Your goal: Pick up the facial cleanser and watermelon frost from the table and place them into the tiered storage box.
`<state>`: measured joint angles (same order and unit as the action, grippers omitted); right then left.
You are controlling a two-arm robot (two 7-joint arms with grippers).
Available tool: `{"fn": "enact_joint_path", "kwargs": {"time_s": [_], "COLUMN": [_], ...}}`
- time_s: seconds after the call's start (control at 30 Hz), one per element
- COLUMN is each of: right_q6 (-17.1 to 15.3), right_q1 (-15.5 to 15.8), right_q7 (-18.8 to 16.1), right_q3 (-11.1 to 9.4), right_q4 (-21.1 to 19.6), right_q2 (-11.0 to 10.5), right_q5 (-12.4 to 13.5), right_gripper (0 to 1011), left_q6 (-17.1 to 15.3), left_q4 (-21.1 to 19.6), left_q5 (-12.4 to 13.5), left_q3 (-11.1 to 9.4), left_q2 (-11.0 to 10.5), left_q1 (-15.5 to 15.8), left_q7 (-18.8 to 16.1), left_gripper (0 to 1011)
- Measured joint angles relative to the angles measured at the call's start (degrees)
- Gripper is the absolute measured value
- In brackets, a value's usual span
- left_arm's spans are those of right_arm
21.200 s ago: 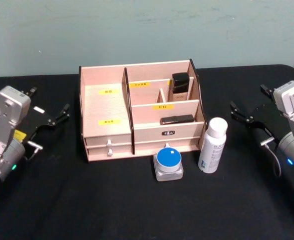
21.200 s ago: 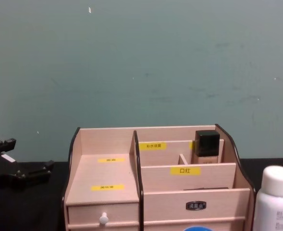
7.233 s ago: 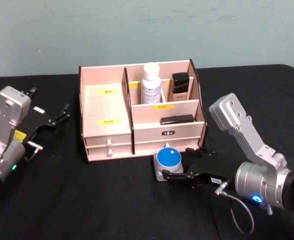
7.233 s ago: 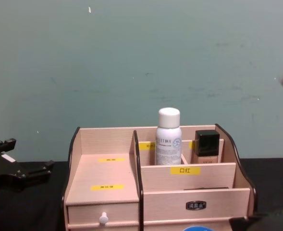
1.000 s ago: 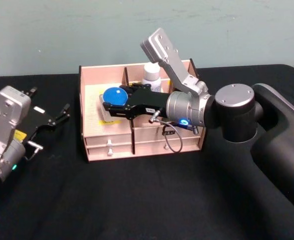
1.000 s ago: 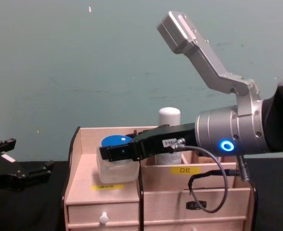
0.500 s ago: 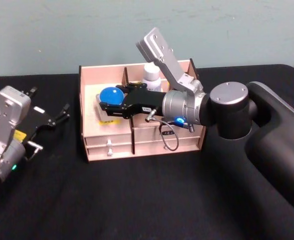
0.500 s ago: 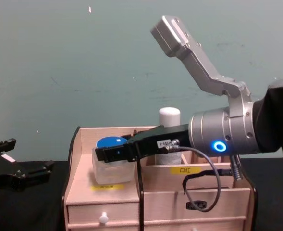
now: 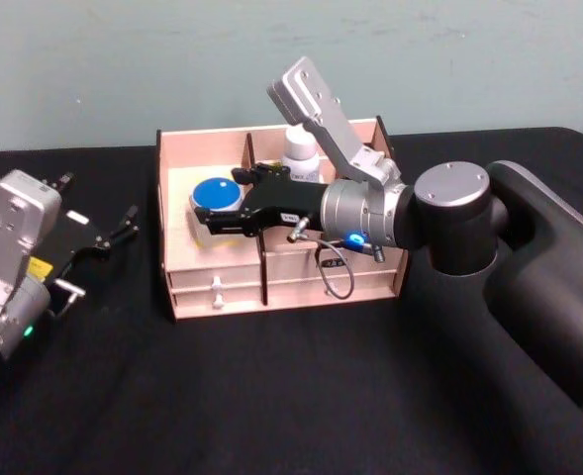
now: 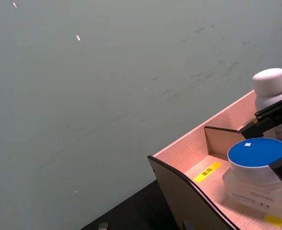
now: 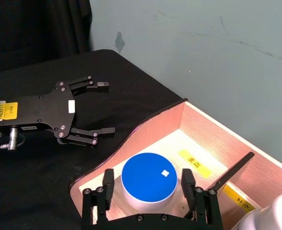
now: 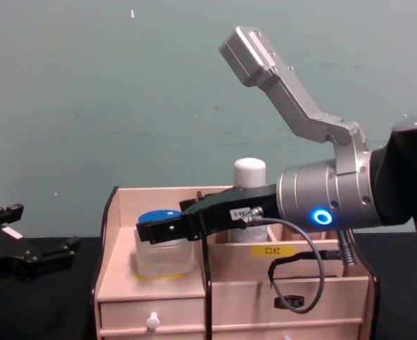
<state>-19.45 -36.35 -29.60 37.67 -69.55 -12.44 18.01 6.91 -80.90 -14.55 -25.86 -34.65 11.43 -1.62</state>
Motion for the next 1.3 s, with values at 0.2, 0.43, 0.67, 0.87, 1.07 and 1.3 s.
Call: {"fn": "enact_joint_path", "kwargs": {"time_s": [0.2,0.43,0.67,0.87,1.07,1.3], "right_q6": [0.1,1.0,1.5,2.1,2.7,3.5], "right_q1": [0.2,1.4,3.4,6.4,10.5,16.0], "right_q7": [0.1,1.1,2.7,4.9,8.2,13.8], "right_q3": [-0.1,-0.9,-2.0,-4.1,-7.1,-11.7], "right_q4": [-0.2,-2.8,-8.0,-13.7,-20.0,-27.3], "right_q2": [-0.1,-0.9,-2.5,-4.2,-6.3,-9.1], "right_q5": [0.0,-0.1,-0.8,-1.1,-1.5,-4.1], "right_gripper": [1002,1002,1002,1002,1002,1002], "left_q6": [0.0,0.0,0.0,0.0,0.0,0.0], "left_q4": [0.0,0.0,0.0,0.0,0.0,0.0], "left_q5": [0.0,0.0,0.0,0.0,0.0,0.0], "left_q3": [0.0,0.0,0.0,0.0,0.0,0.0], "left_q2": [0.0,0.0,0.0,0.0,0.0,0.0], "left_q1": [0.0,0.0,0.0,0.0,0.0,0.0], "left_q7": [0.0,0.0,0.0,0.0,0.0,0.0], "left_gripper": [1010,1009,1009,1010,1010,1010]}}
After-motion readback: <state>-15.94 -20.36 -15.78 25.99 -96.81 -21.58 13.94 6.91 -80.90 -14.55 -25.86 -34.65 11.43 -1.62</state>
